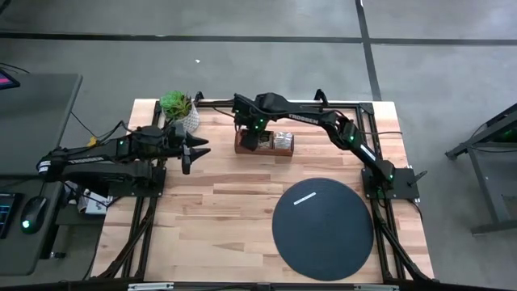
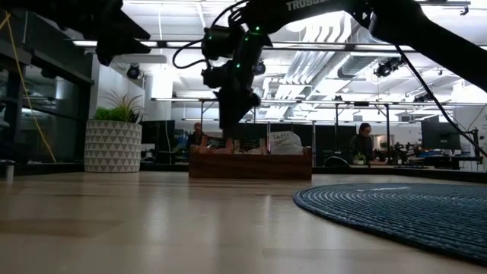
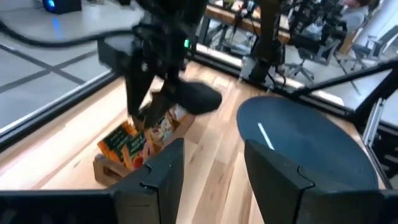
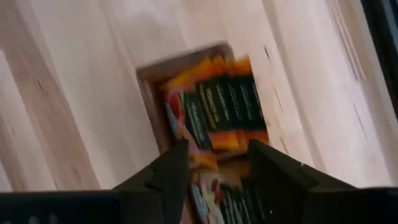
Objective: Pick & Place Tea
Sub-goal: Return to Home Position
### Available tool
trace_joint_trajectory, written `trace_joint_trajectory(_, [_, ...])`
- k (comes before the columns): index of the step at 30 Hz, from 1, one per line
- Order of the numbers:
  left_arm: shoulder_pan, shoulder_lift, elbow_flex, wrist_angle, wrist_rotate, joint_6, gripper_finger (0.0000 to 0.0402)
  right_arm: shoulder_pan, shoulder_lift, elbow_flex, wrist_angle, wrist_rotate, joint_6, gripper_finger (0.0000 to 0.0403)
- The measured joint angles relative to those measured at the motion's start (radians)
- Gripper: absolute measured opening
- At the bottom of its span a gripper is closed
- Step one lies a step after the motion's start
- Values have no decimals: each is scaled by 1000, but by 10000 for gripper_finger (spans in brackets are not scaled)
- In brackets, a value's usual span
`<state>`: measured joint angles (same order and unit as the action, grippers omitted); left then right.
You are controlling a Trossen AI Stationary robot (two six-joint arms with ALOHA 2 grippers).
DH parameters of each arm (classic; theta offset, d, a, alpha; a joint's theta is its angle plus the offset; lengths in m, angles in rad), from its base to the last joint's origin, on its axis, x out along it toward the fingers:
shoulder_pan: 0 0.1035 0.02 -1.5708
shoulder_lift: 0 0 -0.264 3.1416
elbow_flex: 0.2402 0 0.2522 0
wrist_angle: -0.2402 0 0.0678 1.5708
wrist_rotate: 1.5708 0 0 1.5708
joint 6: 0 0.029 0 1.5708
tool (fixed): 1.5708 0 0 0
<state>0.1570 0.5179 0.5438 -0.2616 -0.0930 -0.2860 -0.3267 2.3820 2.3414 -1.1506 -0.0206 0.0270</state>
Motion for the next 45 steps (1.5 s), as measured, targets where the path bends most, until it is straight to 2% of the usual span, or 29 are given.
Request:
trace_joint_trajectory(4, [0,-18,0,-70,6,2,166,3,-47,-2,-37,16,27,170])
trace_joint_trajectory(12, [0,-167,-2,-226,1,27,166,61,-203,-1,-94,-9,9,133])
trace_joint_trajectory(18, [0,-348,-133,-206,34,-82,166,118,-249,-6,-105,-7,-25,111])
trace_joint_trajectory(20, [0,-393,-181,-198,62,-125,166,131,-281,-65,-70,-12,-25,99])
trace_joint_trajectory(24, [0,-469,-227,-200,65,-168,166,150,-415,-342,122,-48,28,70])
trace_joint_trajectory(28, [0,-508,-228,-215,47,-150,166,167,-630,-725,418,-56,137,41])
trace_joint_trajectory(32, [0,-510,-251,-202,37,-126,166,184,-860,-1086,728,-19,272,11])
trace_joint_trajectory(38, [0,-510,-400,83,155,-192,166,207,-1156,-1475,1132,101,413,3])
trace_joint_trajectory(45, [0,-509,-527,357,55,-285,165,247,-1454,-1814,1467,255,491,1])
